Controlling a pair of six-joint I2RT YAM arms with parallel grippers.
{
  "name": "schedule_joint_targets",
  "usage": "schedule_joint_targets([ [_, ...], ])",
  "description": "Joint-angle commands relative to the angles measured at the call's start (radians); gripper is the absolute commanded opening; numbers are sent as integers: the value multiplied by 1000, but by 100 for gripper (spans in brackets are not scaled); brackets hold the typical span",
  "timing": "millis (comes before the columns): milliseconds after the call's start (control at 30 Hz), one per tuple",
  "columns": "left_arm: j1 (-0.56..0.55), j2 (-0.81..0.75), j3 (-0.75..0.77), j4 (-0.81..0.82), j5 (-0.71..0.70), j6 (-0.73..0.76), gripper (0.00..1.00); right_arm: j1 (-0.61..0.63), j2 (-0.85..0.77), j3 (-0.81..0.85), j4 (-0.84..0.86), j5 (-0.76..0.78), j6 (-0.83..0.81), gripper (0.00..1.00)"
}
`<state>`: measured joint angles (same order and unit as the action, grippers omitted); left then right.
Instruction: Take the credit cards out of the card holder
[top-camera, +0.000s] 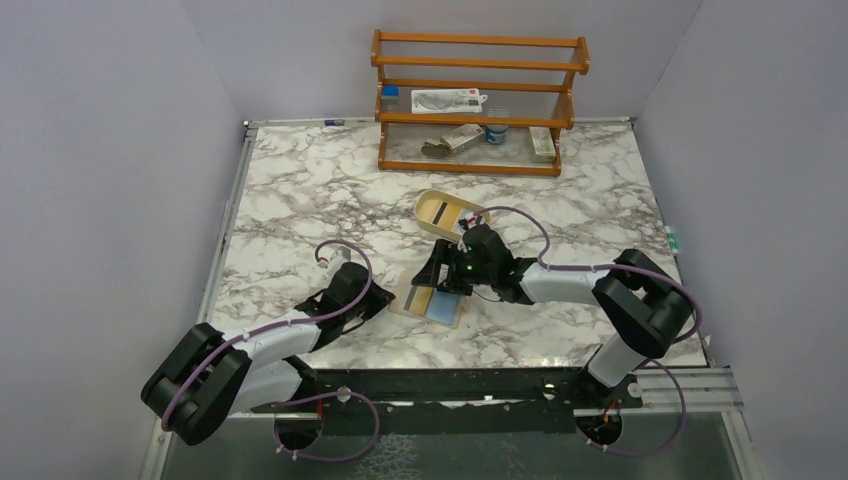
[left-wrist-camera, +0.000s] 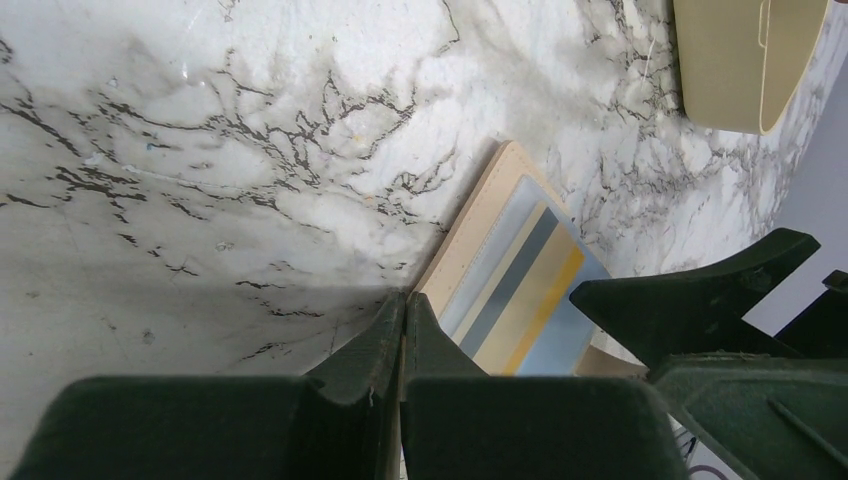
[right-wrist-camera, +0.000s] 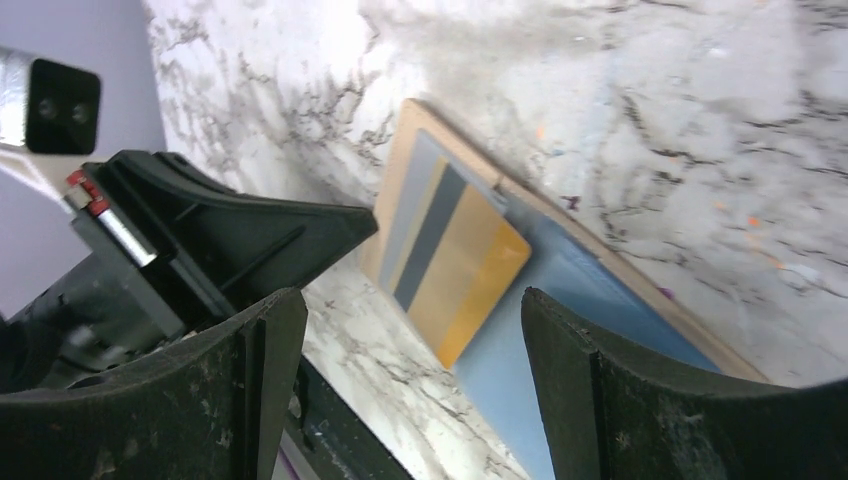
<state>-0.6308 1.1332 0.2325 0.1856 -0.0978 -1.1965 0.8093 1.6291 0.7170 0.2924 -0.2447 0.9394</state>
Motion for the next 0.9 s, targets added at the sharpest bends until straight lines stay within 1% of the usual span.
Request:
schedule_joint_targets([
  [0,-4,7,-30,-53,-57,-12,0,-4,-3,-27,-75,91,22,84],
  [100,-4,14,-30,-50,-57,-12,0,-4,15,-35,-59,83,27,84],
  [367,-4,19,-30,-50,-57,-11,0,-4,89,-68,113,4,83,83],
  [467,-4,19,-32,-50,-59,-15,0,-3,103,-65,145,-22,105,82],
  [667,-4,17,-32,-50,-62,-17,0,-2,97,-88,205,-52,156,82],
  [867,-5,15,-33,-49,-60,-17,0,-2,91,-111,326,-93,196,82],
])
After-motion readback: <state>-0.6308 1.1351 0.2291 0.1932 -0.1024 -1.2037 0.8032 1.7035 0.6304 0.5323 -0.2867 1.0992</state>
